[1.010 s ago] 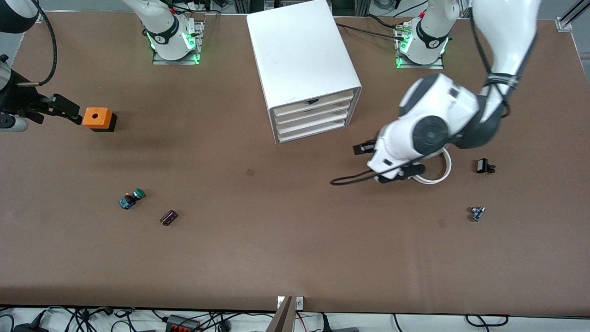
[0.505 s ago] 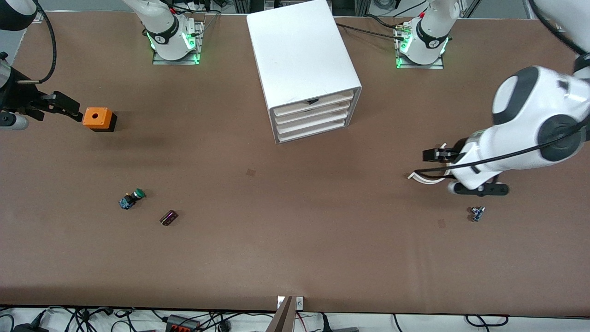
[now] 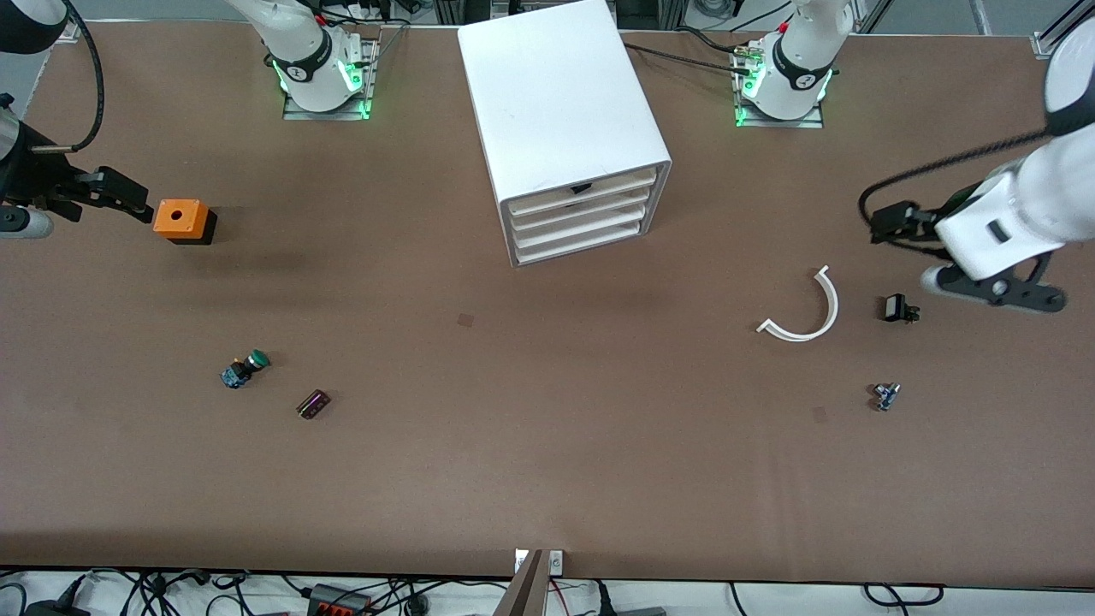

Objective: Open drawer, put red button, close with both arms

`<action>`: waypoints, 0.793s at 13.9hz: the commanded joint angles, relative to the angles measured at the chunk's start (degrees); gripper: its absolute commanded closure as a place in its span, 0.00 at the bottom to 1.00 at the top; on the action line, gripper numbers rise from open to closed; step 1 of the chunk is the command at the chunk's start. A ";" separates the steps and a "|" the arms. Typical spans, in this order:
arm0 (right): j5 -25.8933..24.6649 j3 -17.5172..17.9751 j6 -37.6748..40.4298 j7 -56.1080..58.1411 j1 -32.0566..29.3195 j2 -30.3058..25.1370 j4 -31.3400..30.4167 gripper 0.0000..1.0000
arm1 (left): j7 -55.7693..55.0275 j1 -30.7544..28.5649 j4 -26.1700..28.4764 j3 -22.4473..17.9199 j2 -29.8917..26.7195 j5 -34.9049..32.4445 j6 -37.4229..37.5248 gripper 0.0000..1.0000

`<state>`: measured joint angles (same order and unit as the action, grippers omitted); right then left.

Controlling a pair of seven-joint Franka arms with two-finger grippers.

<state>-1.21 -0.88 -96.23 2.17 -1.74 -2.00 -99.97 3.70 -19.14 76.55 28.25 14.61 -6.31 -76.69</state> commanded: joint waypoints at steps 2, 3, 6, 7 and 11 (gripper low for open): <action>-0.54 0.44 -0.01 -0.59 -0.37 -0.81 -0.14 0.00 | 7.20 11.81 14.45 -19.94 -12.11 6.66 -9.04 0.00; -0.46 0.44 0.08 -0.50 -0.37 -0.90 -0.14 0.00 | 6.94 14.37 20.24 -22.77 -15.63 6.75 -15.18 0.00; -0.46 0.35 0.16 -0.50 -0.37 -0.90 -0.05 0.00 | 1.42 17.37 25.49 -23.59 -18.65 6.58 -20.34 0.00; -0.46 0.35 -0.18 -0.50 -0.46 -0.73 -0.05 0.00 | -0.43 18.25 25.40 -24.02 -18.56 6.58 -20.77 0.00; -0.89 0.35 -0.71 -0.50 -0.46 -0.73 -0.14 0.00 | -0.54 18.43 24.79 -24.55 -18.21 6.58 -21.65 0.00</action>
<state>-1.22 -0.91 -96.70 2.17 -1.78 -2.04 -99.93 3.41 -1.59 100.28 5.15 -2.23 -0.17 -97.17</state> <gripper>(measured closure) 0.000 0.000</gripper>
